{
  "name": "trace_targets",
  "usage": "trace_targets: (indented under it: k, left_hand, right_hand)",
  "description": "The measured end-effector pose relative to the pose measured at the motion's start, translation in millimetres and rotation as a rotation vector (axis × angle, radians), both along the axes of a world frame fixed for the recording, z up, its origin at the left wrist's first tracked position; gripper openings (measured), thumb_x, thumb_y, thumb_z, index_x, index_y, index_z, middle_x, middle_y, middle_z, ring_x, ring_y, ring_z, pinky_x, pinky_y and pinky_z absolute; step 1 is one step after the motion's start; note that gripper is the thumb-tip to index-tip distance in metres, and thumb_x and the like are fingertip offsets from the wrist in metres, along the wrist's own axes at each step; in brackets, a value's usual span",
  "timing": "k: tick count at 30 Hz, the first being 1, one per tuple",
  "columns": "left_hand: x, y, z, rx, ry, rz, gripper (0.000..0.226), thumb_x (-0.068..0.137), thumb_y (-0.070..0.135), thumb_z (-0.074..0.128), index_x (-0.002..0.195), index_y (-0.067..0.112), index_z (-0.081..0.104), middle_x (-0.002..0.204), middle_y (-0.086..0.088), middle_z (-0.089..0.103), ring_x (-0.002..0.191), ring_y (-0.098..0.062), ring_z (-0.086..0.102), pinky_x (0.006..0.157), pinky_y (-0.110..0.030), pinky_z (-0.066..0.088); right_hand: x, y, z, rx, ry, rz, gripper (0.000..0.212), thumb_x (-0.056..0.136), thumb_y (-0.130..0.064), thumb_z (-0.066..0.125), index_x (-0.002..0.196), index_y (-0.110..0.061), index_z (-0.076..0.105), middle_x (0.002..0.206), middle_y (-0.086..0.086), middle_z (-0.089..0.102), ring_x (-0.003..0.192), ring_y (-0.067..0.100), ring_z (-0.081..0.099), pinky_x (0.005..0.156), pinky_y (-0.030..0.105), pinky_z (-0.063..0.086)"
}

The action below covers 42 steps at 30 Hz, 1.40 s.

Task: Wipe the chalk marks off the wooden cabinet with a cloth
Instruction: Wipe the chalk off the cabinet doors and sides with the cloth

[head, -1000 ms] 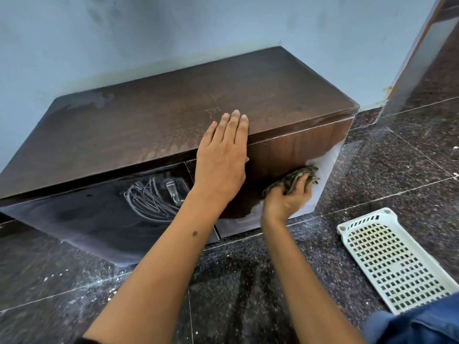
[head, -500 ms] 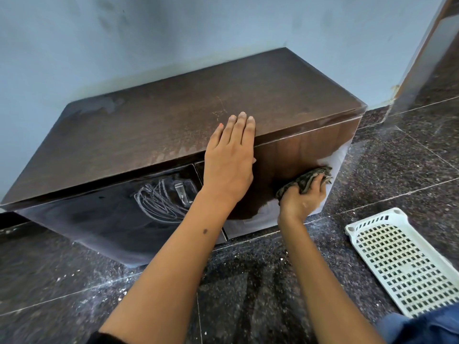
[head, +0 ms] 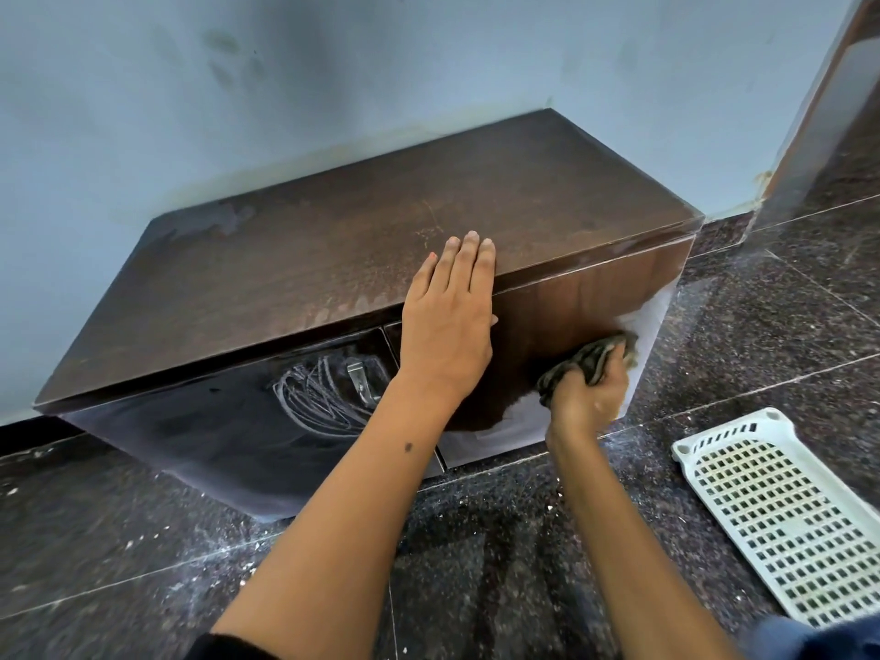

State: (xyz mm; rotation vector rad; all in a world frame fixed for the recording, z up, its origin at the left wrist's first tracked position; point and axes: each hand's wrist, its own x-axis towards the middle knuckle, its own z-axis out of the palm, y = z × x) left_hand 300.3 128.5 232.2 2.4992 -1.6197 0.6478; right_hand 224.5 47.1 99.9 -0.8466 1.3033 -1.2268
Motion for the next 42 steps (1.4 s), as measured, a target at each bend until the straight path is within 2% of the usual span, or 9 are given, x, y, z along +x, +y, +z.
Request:
trace_targets:
  k: [3, 6, 11, 13, 19, 26, 34, 39, 42]
  left_hand:
    - [0.4, -0.1, -0.1, -0.005, -0.004, 0.001, 0.071, 0.088, 0.027, 0.059, 0.147, 0.008, 0.023, 0.153, -0.009, 0.026, 0.143, -0.025, 0.022, 0.116, -0.036, 0.015]
    - [0.6, 0.0, -0.2, 0.0, 0.0, 0.003, 0.071, 0.088, 0.027, 0.058, 0.147, 0.008, 0.023, 0.154, -0.009, 0.026, 0.143, -0.024, 0.021, 0.116, -0.036, 0.014]
    - [-0.3, -0.3, 0.8, 0.004, 0.006, 0.001, 0.07, 0.09, 0.027, 0.057, 0.148, 0.009, 0.022, 0.154, -0.008, 0.024, 0.143, -0.024, 0.02, 0.116, -0.035, 0.013]
    - [-0.9, -0.1, 0.7, 0.002, 0.004, 0.006, 0.07, 0.089, 0.027, 0.058, 0.147, 0.009, 0.024, 0.154, -0.009, 0.026, 0.143, -0.024, 0.022, 0.116, -0.036, 0.015]
    - [-0.4, 0.2, 0.8, -0.006, 0.003, 0.001, 0.07, 0.09, 0.027, 0.056, 0.148, 0.01, 0.021, 0.155, -0.008, 0.023, 0.143, -0.023, 0.019, 0.116, -0.035, 0.012]
    - [0.1, 0.0, -0.2, -0.003, -0.009, 0.002, 0.069, 0.091, 0.027, 0.055, 0.148, 0.009, 0.021, 0.155, -0.008, 0.023, 0.143, -0.023, 0.02, 0.116, -0.036, 0.013]
    - [1.0, -0.7, -2.4, -0.021, -0.026, 0.006, 0.071, 0.081, 0.024, 0.067, 0.142, 0.005, 0.035, 0.147, -0.012, 0.039, 0.137, -0.028, 0.035, 0.112, -0.04, 0.027]
    - [0.5, -0.4, -1.9, -0.026, -0.038, 0.006, 0.071, 0.08, 0.024, 0.069, 0.141, 0.005, 0.037, 0.145, -0.012, 0.041, 0.135, -0.028, 0.037, 0.111, -0.04, 0.028]
    - [0.8, -0.7, -1.6, -0.036, -0.05, 0.001, 0.071, 0.079, 0.024, 0.07, 0.14, 0.004, 0.039, 0.144, -0.013, 0.043, 0.134, -0.028, 0.04, 0.11, -0.04, 0.03]
  right_hand:
    - [6.3, 11.8, 31.4, -0.317, 0.073, -0.022, 0.067, 0.079, 0.004, 0.048, 0.143, -0.013, 0.038, 0.153, 0.01, 0.025, 0.142, 0.023, 0.022, 0.116, 0.034, 0.021]
    - [7.0, 21.1, 29.7, -0.387, 0.101, -0.008, 0.067, 0.079, 0.007, 0.047, 0.143, -0.013, 0.039, 0.154, 0.009, 0.023, 0.143, 0.023, 0.018, 0.116, 0.032, 0.019]
    - [-10.1, -14.8, 11.4, 0.01, -0.11, -0.024, 0.073, 0.071, 0.004, 0.045, 0.14, -0.019, 0.044, 0.147, 0.006, 0.038, 0.132, 0.023, 0.042, 0.111, 0.041, 0.035]
    - [-10.7, -21.4, 22.9, 0.018, -0.134, -0.049, 0.073, 0.07, 0.002, 0.046, 0.14, -0.018, 0.044, 0.147, 0.004, 0.039, 0.132, 0.022, 0.042, 0.111, 0.04, 0.035]
    - [-1.4, -2.3, 54.5, -0.293, -0.069, -0.071, 0.065, 0.081, 0.014, 0.044, 0.141, -0.011, 0.042, 0.153, 0.005, 0.023, 0.135, 0.004, 0.02, 0.102, -0.001, 0.02]
    - [-19.6, -37.5, 10.0, 0.053, -0.202, -0.043, 0.079, 0.064, 0.001, 0.038, 0.141, -0.02, 0.043, 0.148, 0.007, 0.037, 0.132, 0.026, 0.042, 0.108, 0.044, 0.038]
    - [-11.3, -22.1, 55.0, -0.324, 0.056, -0.066, 0.073, 0.076, 0.015, 0.041, 0.144, -0.01, 0.035, 0.155, 0.008, 0.02, 0.142, 0.023, 0.018, 0.117, 0.029, 0.015]
    - [-26.6, -42.5, 25.0, 0.094, -0.123, -0.054, 0.073, 0.08, 0.018, 0.034, 0.146, -0.013, 0.033, 0.15, 0.009, 0.034, 0.134, 0.025, 0.038, 0.111, 0.03, 0.031]
    - [-28.9, -53.3, 33.8, 0.064, -0.017, -0.042, 0.07, 0.081, 0.011, 0.038, 0.146, -0.014, 0.033, 0.147, 0.008, 0.039, 0.132, 0.026, 0.041, 0.111, 0.029, 0.03]
